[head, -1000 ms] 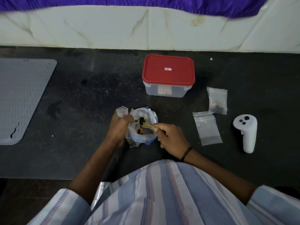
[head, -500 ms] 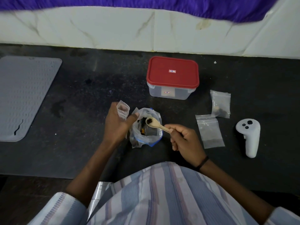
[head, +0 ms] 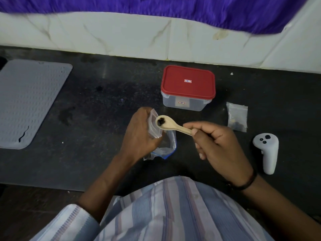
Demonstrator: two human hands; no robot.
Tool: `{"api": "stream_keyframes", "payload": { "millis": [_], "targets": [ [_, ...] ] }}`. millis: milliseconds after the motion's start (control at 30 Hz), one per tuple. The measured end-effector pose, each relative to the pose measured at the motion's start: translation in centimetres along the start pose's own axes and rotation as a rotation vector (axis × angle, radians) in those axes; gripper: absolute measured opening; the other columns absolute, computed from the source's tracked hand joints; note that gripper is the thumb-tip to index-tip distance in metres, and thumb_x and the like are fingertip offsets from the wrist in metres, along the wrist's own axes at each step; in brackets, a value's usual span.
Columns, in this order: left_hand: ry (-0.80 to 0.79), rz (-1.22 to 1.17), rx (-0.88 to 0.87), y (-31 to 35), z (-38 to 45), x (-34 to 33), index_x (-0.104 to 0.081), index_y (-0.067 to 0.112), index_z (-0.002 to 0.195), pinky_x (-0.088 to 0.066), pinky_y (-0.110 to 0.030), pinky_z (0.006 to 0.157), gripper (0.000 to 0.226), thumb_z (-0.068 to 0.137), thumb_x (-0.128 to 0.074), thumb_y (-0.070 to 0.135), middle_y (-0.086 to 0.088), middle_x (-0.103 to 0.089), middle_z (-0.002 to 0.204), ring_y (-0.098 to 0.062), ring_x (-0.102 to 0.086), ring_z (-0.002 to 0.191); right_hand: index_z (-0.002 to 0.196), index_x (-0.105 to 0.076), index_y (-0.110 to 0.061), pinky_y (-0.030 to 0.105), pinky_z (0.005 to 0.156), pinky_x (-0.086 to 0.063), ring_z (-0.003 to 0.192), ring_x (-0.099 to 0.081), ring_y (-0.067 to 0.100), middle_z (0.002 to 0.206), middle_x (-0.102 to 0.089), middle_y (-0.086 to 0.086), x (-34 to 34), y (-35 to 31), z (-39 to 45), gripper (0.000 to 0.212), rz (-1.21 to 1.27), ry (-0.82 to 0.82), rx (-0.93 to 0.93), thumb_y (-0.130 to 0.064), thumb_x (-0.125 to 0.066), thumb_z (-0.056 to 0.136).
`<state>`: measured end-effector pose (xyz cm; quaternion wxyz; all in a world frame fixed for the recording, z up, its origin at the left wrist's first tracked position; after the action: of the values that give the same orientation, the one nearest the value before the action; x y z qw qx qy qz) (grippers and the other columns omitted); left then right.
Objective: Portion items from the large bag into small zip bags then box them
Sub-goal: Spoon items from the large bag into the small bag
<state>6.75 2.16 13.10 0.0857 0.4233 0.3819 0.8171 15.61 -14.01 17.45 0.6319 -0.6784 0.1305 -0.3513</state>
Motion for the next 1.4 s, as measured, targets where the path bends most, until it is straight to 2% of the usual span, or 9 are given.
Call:
{"api": "stream_keyframes", "payload": {
  "millis": [133, 233, 367, 533, 733, 1000, 1133, 1300, 1400],
  "targets": [
    [-0.030, 0.034, -0.106, 1.1, 0.0, -1.1, -0.053, 0.018, 0.095, -0.038, -0.021, 0.069, 0.029, 0.078, -0.077, 0.018, 0.001, -0.053, 0.090, -0.012, -0.050, 0.079, 0.114, -0.069, -0.015, 0.020, 0.060, -0.048, 0.067, -0.057, 0.005, 0.082, -0.064, -0.007, -2.9, -3.9, 0.3, 0.026, -0.568, -0.125, 0.363, -0.011, -0.055, 0.092],
    [-0.021, -0.021, -0.091, 1.3, 0.2, -1.2, -0.053, 0.013, 0.094, -0.040, -0.024, 0.066, 0.025, 0.079, -0.073, 0.018, 0.000, -0.055, 0.086, -0.013, -0.052, 0.076, 0.112, -0.068, -0.007, 0.034, 0.050, -0.047, 0.059, -0.051, 0.019, 0.078, -0.055, 0.006, -4.8, -5.4, 0.1, 0.029, -0.961, -0.124, 0.616, -0.003, -0.054, 0.087],
    [0.034, -0.117, 0.048, 0.1, 0.4, -0.2, -0.048, 0.023, 0.097, -0.046, -0.024, 0.065, 0.033, 0.080, -0.076, 0.022, 0.005, -0.057, 0.087, -0.010, -0.057, 0.077, 0.112, -0.067, -0.002, 0.034, 0.055, -0.047, 0.066, -0.053, 0.021, 0.082, -0.059, 0.010, -4.3, -6.2, -0.3, 0.027, -1.068, 0.025, 0.727, -0.004, -0.045, 0.097],
    [0.049, -0.159, 0.419, -4.1, -0.8, 0.8, -0.046, 0.026, 0.104, -0.051, -0.028, 0.072, 0.037, 0.082, -0.074, 0.036, 0.011, -0.059, 0.095, -0.006, -0.060, 0.086, 0.107, -0.065, -0.007, 0.029, 0.067, -0.054, 0.072, -0.062, 0.013, 0.087, -0.066, 0.005, 0.2, -3.5, 0.7, 0.025, -0.644, 0.179, 0.383, -0.017, -0.044, 0.099],
    [-0.104, -0.165, 0.606, -6.0, -3.5, -1.3, -0.043, 0.028, 0.107, -0.054, -0.035, 0.073, 0.047, 0.079, -0.073, 0.049, 0.006, -0.060, 0.102, -0.012, -0.062, 0.091, 0.093, -0.066, -0.016, 0.040, 0.061, -0.056, 0.060, -0.062, 0.011, 0.072, -0.066, -0.001, -3.2, 5.2, 1.5, 0.018, -0.516, -0.061, -0.048, -0.022, -0.050, 0.095],
    [-0.191, -0.046, 0.735, -7.9, -4.9, -2.4, -0.033, 0.027, 0.110, -0.056, -0.050, 0.081, 0.062, 0.069, -0.076, 0.047, -0.003, -0.056, 0.110, -0.024, -0.061, 0.096, 0.084, -0.062, -0.015, 0.028, 0.059, -0.038, 0.065, -0.052, 0.017, 0.074, -0.062, 0.003, -5.5, 6.1, 2.7, 0.017, -0.735, -0.118, -0.062, -0.021, -0.049, 0.094],
    [-0.231, -0.124, 0.835, -8.5, -5.4, -3.2, -0.035, 0.021, 0.117, -0.056, -0.048, 0.083, 0.055, 0.078, -0.072, 0.034, -0.003, -0.057, 0.103, -0.024, -0.061, 0.093, 0.085, -0.061, -0.015, 0.031, 0.061, -0.041, 0.072, -0.057, 0.023, 0.077, -0.062, 0.006, -6.1, 7.0, 3.1, 0.019, -0.780, -0.165, -0.081, -0.022, -0.047, 0.095],
    [-0.202, -0.318, 0.902, -8.3, -5.5, -3.9, -0.039, 0.020, 0.117, -0.057, -0.040, 0.076, 0.042, 0.085, -0.066, 0.014, -0.004, -0.055, 0.107, -0.018, -0.059, 0.094, 0.082, -0.064, -0.013, 0.038, 0.064, -0.056, 0.062, -0.064, 0.018, 0.070, -0.066, 0.003, -6.0, 8.6, 2.8, 0.021, -0.570, -0.135, -0.155, -0.020, -0.048, 0.095],
    [-0.180, -0.443, 0.964, -8.7, -5.9, -4.1, -0.040, 0.020, 0.124, -0.059, -0.044, 0.077, 0.049, 0.084, -0.066, 0.007, -0.005, -0.057, 0.112, -0.022, -0.061, 0.099, 0.088, -0.066, -0.010, 0.030, 0.057, -0.058, 0.052, -0.064, 0.010, 0.068, -0.067, 0.000, -5.6, 10.0, 2.1, 0.022, -0.379, -0.101, -0.266, -0.017, -0.048, 0.097]
  ]
}}
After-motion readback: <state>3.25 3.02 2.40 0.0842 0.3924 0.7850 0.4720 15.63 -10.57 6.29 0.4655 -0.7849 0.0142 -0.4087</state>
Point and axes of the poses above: each hand's wrist, its own z-axis towards the middle knuckle, its own x-axis out of the back of the hand, y = z × x, the point moved 10 cm from there along z, towards the middle knuckle
